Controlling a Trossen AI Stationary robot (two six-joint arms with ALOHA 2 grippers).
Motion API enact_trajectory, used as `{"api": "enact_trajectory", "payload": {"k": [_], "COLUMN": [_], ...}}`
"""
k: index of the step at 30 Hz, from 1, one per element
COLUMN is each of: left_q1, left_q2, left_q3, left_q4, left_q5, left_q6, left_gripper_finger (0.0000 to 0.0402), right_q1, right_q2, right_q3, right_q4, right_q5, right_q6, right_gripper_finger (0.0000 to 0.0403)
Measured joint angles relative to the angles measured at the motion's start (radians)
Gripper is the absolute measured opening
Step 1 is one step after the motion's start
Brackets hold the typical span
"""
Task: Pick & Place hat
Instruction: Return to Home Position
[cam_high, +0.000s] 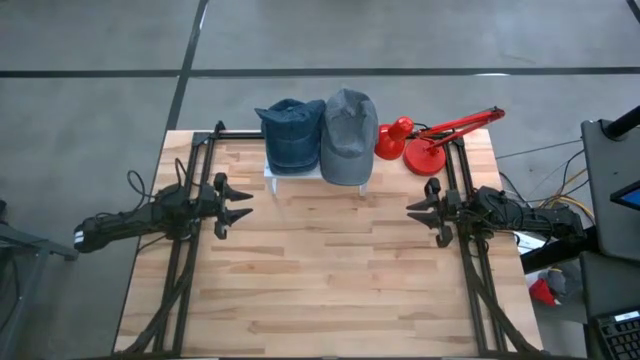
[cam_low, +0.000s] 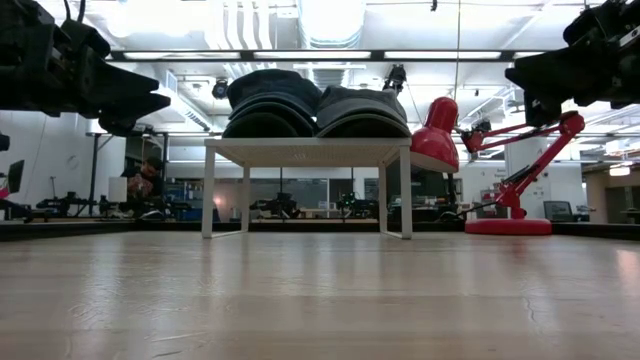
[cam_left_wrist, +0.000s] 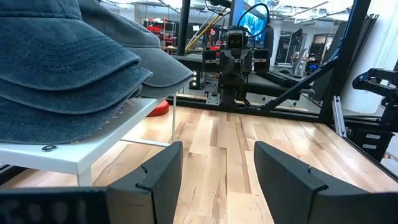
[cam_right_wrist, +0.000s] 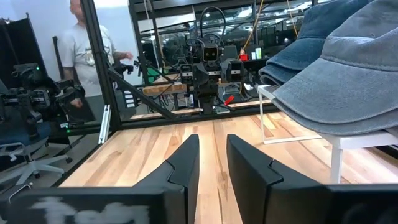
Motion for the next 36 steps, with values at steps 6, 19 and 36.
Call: {"api": "enact_trajectory", "payload": {"k": [6, 19, 36], "left_q1": [0.000, 0.000, 0.000], "left_q2": [0.000, 0.000, 0.000], "left_q3": [0.000, 0.000, 0.000], "left_q4": [0.000, -0.001, -0.001], "left_q5": [0.000, 0.000, 0.000], "left_q6": [0.000, 0.000, 0.000], "left_gripper_finger": [0.0202, 0.0202, 0.0202], "right_q1": [0.000, 0.000, 0.000], "right_q2": [0.000, 0.000, 0.000], "right_q3": [0.000, 0.000, 0.000], "right_q4": [0.000, 0.000, 0.000], "right_q5": [0.000, 0.000, 0.000], "right_q6": [0.000, 0.000, 0.000], "right_gripper_finger": [0.0067, 0.0077, 0.0082]}}
